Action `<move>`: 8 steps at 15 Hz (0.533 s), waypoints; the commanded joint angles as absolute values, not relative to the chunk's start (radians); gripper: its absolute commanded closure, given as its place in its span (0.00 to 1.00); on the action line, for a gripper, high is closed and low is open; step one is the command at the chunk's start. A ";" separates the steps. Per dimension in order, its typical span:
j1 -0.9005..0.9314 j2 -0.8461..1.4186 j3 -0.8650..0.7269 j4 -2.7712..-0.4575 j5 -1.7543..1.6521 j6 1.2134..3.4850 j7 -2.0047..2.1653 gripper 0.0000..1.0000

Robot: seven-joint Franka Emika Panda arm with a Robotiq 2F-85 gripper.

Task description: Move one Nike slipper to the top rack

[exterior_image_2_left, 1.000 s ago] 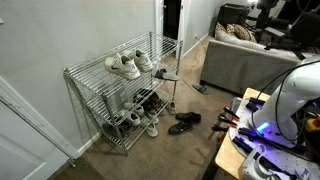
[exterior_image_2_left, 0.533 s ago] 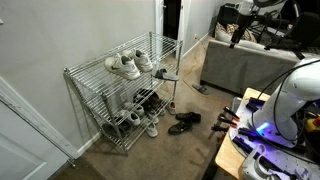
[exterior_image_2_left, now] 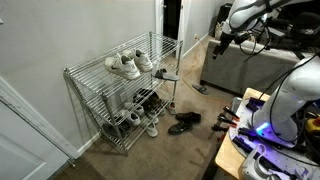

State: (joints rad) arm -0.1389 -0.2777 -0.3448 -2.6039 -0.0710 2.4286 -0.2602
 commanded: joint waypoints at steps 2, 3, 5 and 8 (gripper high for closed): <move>-0.135 -0.089 -0.325 -2.506 0.071 2.406 -0.318 0.00; -0.139 -0.065 -0.317 -2.491 0.098 2.398 -0.335 0.00; -0.151 -0.026 -0.296 -2.466 0.115 2.400 -0.343 0.00; -0.165 0.001 -0.277 -2.445 0.158 2.438 -0.344 0.00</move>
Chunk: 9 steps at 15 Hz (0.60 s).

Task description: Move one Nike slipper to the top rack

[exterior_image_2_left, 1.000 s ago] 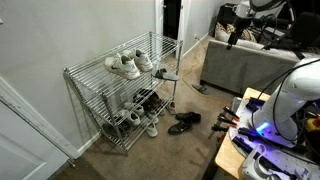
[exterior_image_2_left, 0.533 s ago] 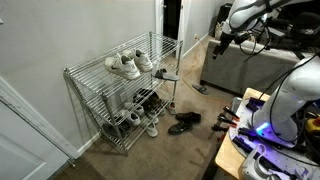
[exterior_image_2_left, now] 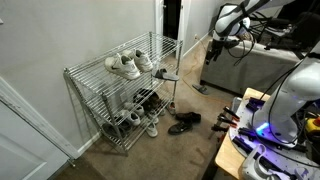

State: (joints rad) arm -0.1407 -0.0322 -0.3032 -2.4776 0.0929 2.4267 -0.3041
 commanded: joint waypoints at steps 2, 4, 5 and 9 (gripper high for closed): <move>-0.169 -0.012 -0.266 -2.455 0.127 2.420 -0.308 0.00; -0.170 0.000 -0.262 -2.437 0.146 2.402 -0.318 0.00; -0.171 0.003 -0.261 -2.434 0.147 2.399 -0.319 0.00; -0.171 0.004 -0.261 -2.433 0.148 2.398 -0.319 0.00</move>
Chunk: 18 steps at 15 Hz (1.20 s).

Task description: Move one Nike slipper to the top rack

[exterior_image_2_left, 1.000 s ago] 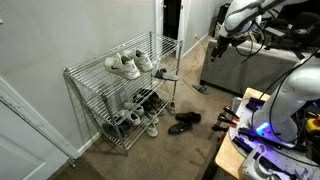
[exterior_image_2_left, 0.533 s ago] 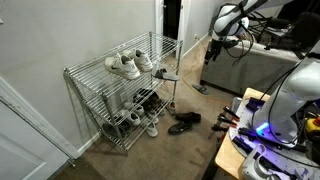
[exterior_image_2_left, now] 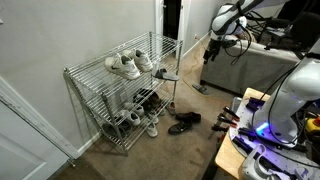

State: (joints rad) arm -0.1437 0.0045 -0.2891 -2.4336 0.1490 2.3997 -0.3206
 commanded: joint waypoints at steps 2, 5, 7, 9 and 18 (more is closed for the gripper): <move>-0.171 0.037 -0.259 -2.423 0.213 2.420 -0.355 0.00; -0.178 0.180 -0.231 -2.362 0.469 2.458 -0.446 0.00; -0.207 0.303 -0.179 -2.315 0.628 2.523 -0.536 0.00; -0.262 0.423 -0.115 -2.243 0.727 2.552 -0.595 0.00; -0.485 0.816 0.097 -1.850 0.897 2.677 -0.713 0.00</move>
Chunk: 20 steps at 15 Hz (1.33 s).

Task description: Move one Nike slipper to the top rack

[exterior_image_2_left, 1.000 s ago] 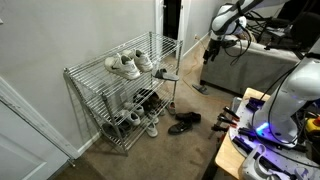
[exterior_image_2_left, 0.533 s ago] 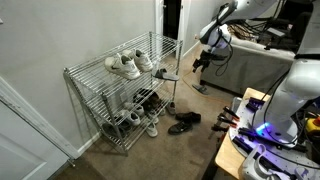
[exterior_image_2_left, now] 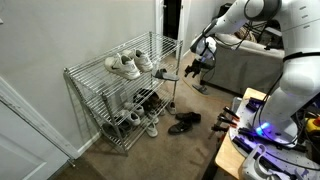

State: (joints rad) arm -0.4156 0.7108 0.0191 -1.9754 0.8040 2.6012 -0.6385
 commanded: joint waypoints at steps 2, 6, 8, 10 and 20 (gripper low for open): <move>-0.506 0.882 0.125 -1.768 0.938 2.708 -0.721 0.00; -0.526 0.989 0.142 -1.637 0.966 2.684 -0.687 0.00; -0.529 1.018 0.115 -1.600 0.913 2.542 -0.633 0.00; -0.505 1.006 0.103 -1.622 0.936 2.584 -0.660 0.00; -0.596 1.116 0.185 -1.499 1.065 2.424 -0.782 0.00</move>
State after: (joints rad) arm -0.5586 1.0497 0.1526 -1.5698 0.9913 2.4821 -0.7098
